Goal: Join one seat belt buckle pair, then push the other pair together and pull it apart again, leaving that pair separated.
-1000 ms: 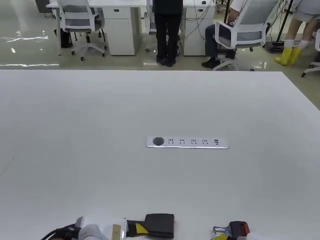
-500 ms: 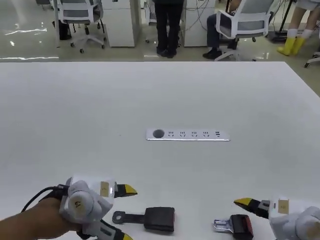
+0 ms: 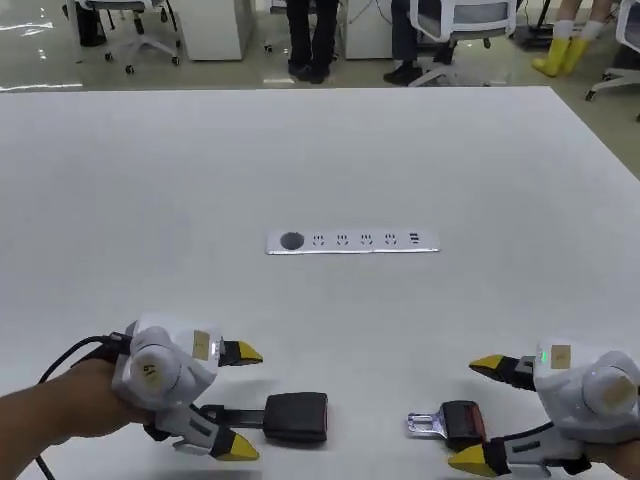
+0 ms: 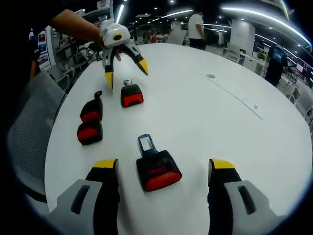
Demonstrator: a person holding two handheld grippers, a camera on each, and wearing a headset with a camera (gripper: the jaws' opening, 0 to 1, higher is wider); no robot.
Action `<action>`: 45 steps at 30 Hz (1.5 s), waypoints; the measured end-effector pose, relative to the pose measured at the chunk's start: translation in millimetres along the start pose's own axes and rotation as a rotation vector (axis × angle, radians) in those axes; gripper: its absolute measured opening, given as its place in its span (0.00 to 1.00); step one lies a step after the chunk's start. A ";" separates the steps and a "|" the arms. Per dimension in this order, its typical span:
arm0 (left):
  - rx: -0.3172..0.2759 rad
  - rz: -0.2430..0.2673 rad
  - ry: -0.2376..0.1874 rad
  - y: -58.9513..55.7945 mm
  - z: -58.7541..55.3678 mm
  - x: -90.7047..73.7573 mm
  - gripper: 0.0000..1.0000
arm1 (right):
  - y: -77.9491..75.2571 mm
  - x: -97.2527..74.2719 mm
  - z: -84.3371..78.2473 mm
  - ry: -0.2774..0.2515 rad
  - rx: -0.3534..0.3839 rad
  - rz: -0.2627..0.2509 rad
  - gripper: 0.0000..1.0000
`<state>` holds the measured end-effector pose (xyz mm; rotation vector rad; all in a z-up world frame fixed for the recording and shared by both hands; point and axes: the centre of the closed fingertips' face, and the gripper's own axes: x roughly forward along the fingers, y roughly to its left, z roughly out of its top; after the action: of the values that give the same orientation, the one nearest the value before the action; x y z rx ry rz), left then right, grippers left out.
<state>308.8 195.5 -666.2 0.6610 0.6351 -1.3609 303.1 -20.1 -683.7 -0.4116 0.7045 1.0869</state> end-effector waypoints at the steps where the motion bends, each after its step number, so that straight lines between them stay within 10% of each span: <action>1: 0.001 -0.010 0.002 -0.3 -0.4 4.1 0.67 | 4.3 -0.5 -0.2 0.013 -0.003 0.015 0.70; 18: -0.013 -0.092 -0.022 -8.2 -5.8 25.9 0.50 | 5.7 9.4 -11.5 0.070 -0.166 0.071 0.37; 25: -0.029 -0.093 -0.045 -11.5 -0.3 28.4 0.34 | 7.8 8.9 -11.2 0.072 -0.123 0.068 0.36; 45: -0.033 -0.090 -0.029 -10.9 0.8 25.6 0.33 | 15.5 26.4 9.5 0.057 -0.080 0.062 0.35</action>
<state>300.7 177.0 -685.3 0.5910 0.6701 -1.4381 299.6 9.7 -694.9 -0.4937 0.7301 1.1678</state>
